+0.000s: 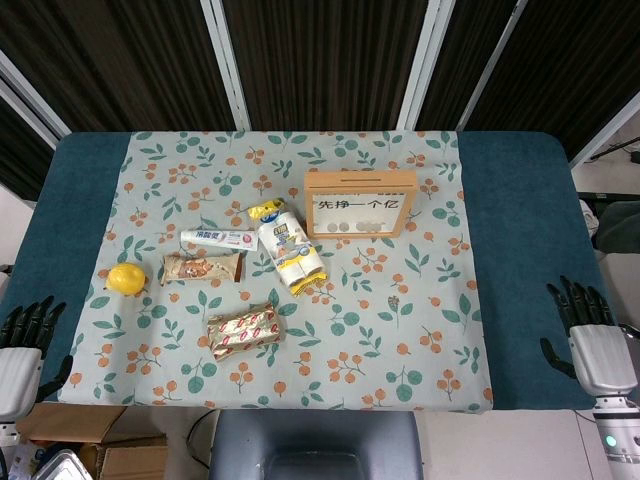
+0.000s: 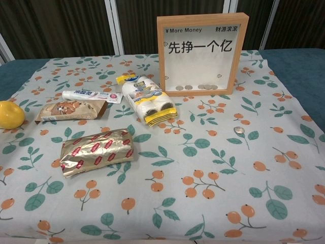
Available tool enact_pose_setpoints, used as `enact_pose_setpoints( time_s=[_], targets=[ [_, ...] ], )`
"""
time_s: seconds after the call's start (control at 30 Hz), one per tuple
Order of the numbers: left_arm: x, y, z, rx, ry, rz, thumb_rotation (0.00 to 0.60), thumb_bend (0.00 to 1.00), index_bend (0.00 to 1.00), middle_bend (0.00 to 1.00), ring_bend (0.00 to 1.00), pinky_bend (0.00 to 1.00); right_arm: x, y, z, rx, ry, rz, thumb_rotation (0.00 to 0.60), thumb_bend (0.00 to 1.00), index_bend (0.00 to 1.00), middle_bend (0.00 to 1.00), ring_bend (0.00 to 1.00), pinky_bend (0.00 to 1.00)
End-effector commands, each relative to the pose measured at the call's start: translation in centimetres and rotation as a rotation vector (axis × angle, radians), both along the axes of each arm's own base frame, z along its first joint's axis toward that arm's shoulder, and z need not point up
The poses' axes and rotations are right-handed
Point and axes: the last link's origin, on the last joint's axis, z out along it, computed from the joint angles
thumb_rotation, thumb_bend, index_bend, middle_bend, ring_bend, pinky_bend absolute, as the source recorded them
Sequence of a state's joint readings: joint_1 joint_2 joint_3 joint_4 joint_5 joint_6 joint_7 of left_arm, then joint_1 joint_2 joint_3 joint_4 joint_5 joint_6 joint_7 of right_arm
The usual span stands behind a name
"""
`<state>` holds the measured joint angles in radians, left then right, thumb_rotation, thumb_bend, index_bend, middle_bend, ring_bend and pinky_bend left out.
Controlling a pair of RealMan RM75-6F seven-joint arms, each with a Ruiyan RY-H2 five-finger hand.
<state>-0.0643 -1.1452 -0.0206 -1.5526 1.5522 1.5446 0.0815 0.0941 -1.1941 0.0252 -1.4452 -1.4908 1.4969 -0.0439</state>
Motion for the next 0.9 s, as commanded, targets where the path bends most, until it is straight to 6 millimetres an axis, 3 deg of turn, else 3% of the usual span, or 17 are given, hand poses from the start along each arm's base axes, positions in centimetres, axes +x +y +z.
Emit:
enact_pose_setpoints(
  time_s=[0.03,0.33,0.5,0.73,0.9],
  targets=[
    [-0.1,0.0,-0.1,-0.003,-0.001,0.001,0.6,0.4,0.0,0.0,0.0,0.0,0.0,0.1,-0.1,0.001,0.002,-0.002,0.6,0.51,0.0,0.0,0.0,0.0],
    [-0.3,-0.1,0.0,-0.006,-0.003,-0.002,0.6,0.4,0.0,0.0,0.0,0.0,0.5,-0.1,-0.6,0.02,0.014,0.016,0.6,0.52,0.0,0.0,0.0,0.0],
    [0.1,0.3,-0.1,-0.013,-0.004,-0.019,0.6,0.4,0.0,0.0,0.0,0.0,2.2,-1.2,-1.4,0.042,0.033,0.076,0.6,0.52,0.0,0.0,0.0,0.0],
    [0.2,0.7,-0.6,-0.024,-0.01,-0.019,0.6,0.4,0.0,0.0,0.0,0.0,5.7,-5.1,-3.7,0.097,0.098,0.157,0.6,0.52,0.0,0.0,0.0,0.0],
    [-0.1,0.5,-0.8,-0.03,-0.005,-0.011,0.6,0.4,0.0,0.0,0.0,0.0,7.2,-8.7,-7.2,0.186,0.148,0.152,0.6,0.51,0.0,0.0,0.0,0.0]
  ],
)
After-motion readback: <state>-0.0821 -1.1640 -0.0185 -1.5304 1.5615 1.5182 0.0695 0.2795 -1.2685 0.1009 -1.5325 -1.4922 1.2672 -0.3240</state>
